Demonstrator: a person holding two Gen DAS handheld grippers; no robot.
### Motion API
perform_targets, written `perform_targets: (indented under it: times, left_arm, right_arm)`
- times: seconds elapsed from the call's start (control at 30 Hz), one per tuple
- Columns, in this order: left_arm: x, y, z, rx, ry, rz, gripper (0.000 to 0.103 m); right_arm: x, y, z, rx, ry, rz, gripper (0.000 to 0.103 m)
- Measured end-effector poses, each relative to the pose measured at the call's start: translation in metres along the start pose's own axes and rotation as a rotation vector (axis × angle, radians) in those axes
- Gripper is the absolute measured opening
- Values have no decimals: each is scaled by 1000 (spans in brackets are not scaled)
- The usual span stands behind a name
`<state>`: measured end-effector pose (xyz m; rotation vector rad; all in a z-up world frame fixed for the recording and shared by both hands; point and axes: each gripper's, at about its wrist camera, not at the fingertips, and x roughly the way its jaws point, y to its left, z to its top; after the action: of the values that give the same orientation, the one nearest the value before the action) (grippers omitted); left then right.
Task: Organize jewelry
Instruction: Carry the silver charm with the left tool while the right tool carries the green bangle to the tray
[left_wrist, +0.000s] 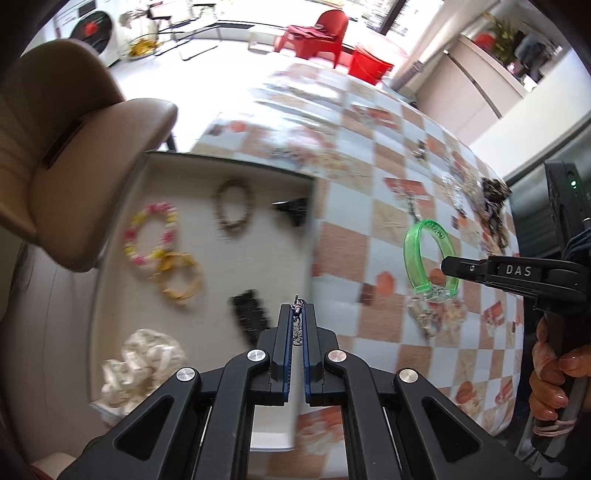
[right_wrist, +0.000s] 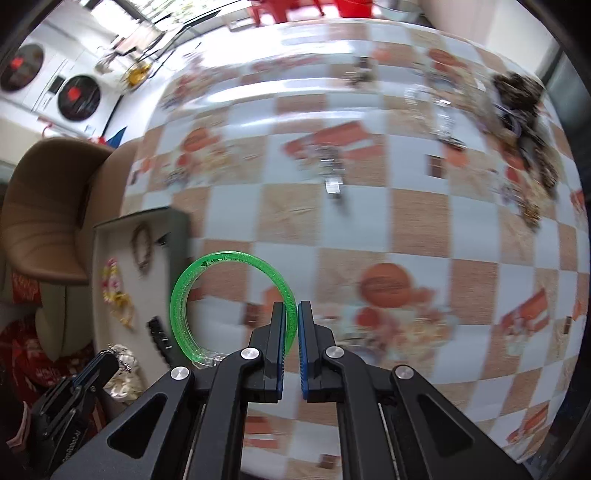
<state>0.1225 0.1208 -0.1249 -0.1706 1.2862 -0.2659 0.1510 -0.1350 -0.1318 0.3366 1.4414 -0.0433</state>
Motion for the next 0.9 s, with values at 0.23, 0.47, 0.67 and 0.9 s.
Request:
perform_targets:
  times: [0.23,0.47,0.67,0.9]
  left_arm:
    - [7,57,-4,-59,4,56,8]
    - [29,96,-4,-107,23,117,8]
    - [51,112,-8,-123,59,134,8]
    - [66,117,-13,-126,88,157,8]
  right_arm:
    - [21,77,0,-111,20,18,7]
    - [57,139,10,-197,45,2,7]
    - [91,174,26,-231,63,-22,7]
    - [124,187,37,-239,84,-77,7]
